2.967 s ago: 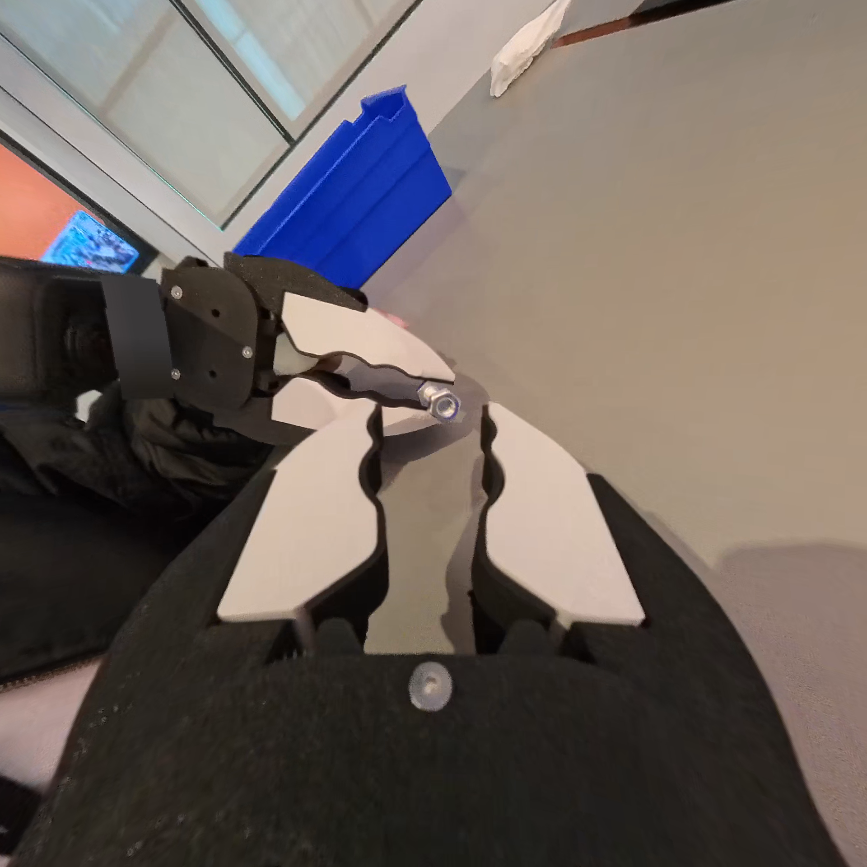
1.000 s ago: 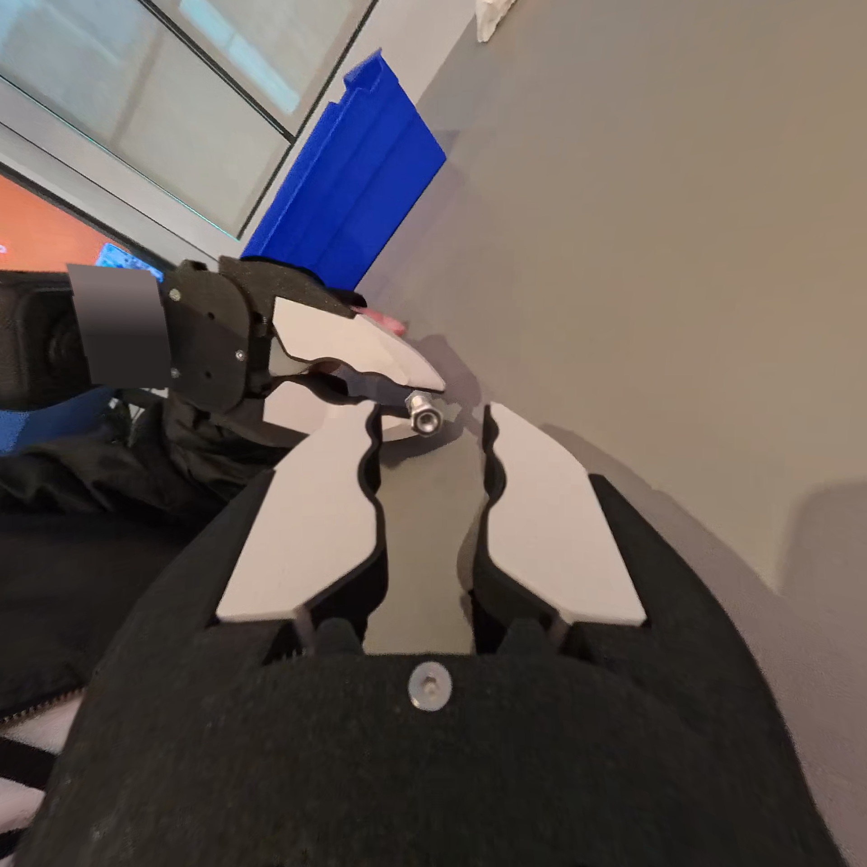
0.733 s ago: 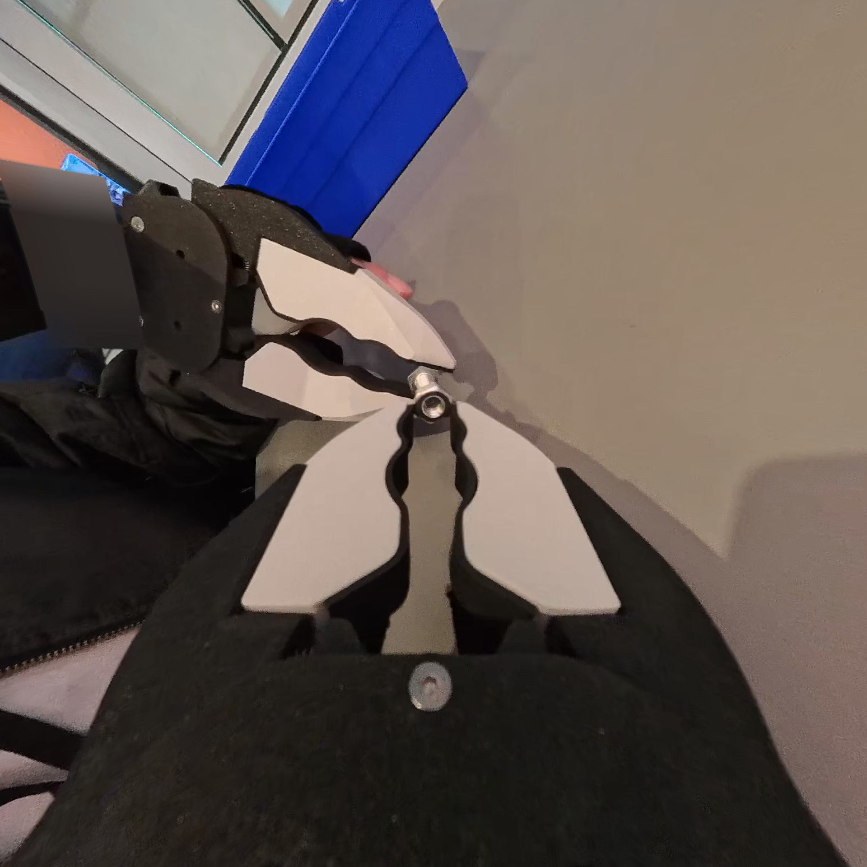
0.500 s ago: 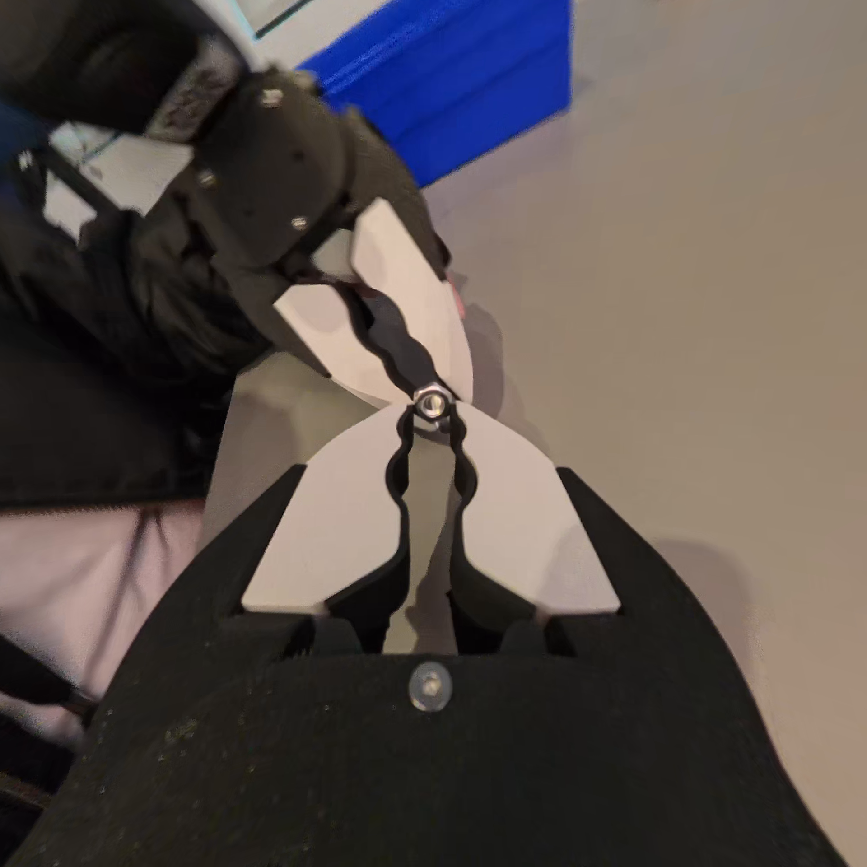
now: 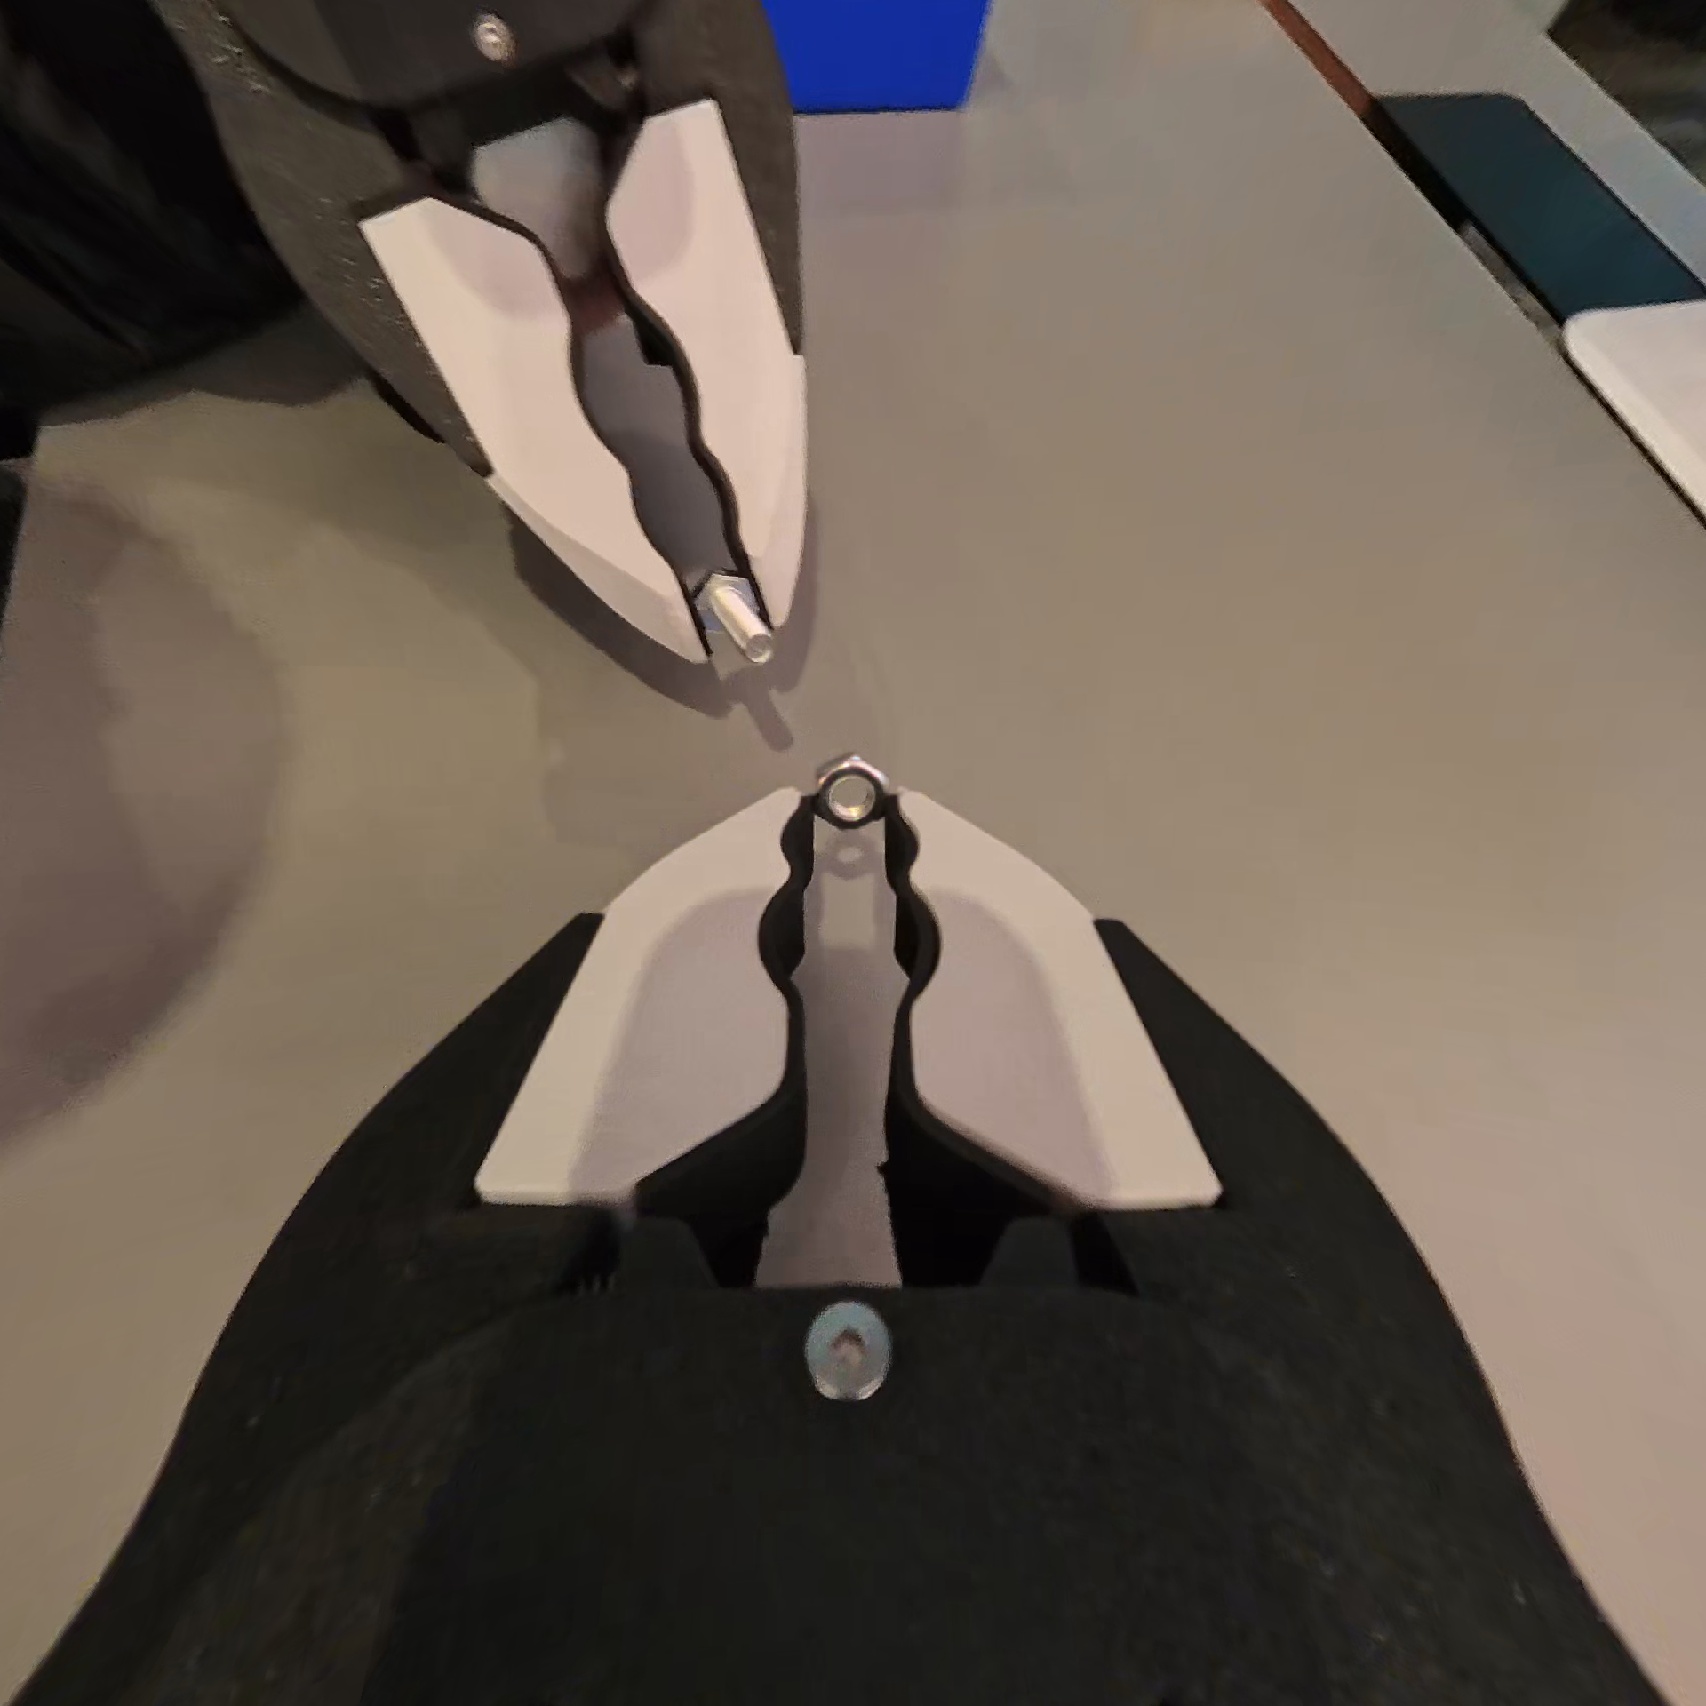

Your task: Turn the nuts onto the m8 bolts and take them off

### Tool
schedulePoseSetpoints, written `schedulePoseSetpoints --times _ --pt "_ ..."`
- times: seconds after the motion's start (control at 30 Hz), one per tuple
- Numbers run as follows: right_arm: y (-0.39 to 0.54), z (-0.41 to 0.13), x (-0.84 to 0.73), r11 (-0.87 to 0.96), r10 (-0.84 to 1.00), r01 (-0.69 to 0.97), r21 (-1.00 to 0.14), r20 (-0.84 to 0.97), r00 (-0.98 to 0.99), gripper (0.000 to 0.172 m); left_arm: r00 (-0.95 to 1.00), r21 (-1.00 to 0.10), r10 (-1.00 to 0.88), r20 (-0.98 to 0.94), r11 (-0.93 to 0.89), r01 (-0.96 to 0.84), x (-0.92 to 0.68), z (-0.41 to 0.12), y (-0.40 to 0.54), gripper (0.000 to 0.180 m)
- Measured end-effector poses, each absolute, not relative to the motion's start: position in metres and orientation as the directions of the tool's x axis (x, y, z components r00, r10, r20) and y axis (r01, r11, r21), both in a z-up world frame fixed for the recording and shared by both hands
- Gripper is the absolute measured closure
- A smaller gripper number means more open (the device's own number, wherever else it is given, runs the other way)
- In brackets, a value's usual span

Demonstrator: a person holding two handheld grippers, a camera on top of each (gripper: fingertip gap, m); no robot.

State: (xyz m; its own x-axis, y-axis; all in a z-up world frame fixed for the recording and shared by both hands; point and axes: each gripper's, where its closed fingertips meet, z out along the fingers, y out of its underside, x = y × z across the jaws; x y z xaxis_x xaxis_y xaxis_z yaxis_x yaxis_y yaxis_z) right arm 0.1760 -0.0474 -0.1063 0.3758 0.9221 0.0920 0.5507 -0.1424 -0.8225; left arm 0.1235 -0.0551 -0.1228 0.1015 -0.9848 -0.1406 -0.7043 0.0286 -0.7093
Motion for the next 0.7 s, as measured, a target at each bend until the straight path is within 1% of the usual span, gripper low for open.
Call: schedulePoseSetpoints --times 0.1,0.2,0.27,0.33,0.4,0.47,0.53,0.6,0.7 --pt "-0.057 -0.080 0.194 -0.182 0.887 0.546 -0.818 0.103 0.450 0.158 0.119 -0.720 -0.982 -0.149 0.026 -0.693 0.123 -0.118 -0.053 0.166" --pt "-0.074 -0.035 0.244 -0.236 0.822 0.532 -0.813 0.125 0.556 0.158 0.128 -0.726 -0.979 -0.157 0.027 -0.687 0.123 -0.115 -0.053 0.166" --pt "-0.085 -0.008 0.302 -0.312 0.744 0.514 -0.799 0.130 0.655 0.158 0.128 -0.729 -0.978 -0.163 0.032 -0.684 0.124 -0.114 -0.053 0.166" --pt "-0.094 0.002 0.379 -0.426 0.629 0.512 -0.746 0.162 0.760 0.158 0.128 -0.733 -0.978 -0.163 0.033 -0.680 0.124 -0.112 -0.054 0.166" --pt "-0.105 -0.011 0.456 -0.574 0.513 0.479 -0.664 0.165 0.842 0.158 0.132 -0.738 -0.977 -0.168 0.035 -0.674 0.125 -0.110 -0.054 0.166" --pt "-0.119 -0.046 0.517 -0.717 0.432 0.440 -0.541 0.151 0.889 0.157 0.131 -0.744 -0.978 -0.165 0.036 -0.668 0.127 -0.108 -0.054 0.166" --pt "-0.130 -0.088 0.560 -0.818 0.378 0.402 -0.412 0.141 0.915 0.157 0.133 -0.749 -0.978 -0.163 0.034 -0.662 0.128 -0.106 -0.054 0.166" --pt "-0.137 -0.119 0.577 -0.867 0.353 0.364 -0.340 0.097 0.931 0.157 0.140 -0.753 -0.977 -0.159 0.029 -0.657 0.129 -0.106 -0.053 0.166" --pt "-0.142 -0.145 0.589 -0.896 0.334 0.342 -0.282 0.078 0.939 0.157 0.155 -0.753 -0.976 -0.155 0.015 -0.658 0.128 -0.108 -0.050 0.166"
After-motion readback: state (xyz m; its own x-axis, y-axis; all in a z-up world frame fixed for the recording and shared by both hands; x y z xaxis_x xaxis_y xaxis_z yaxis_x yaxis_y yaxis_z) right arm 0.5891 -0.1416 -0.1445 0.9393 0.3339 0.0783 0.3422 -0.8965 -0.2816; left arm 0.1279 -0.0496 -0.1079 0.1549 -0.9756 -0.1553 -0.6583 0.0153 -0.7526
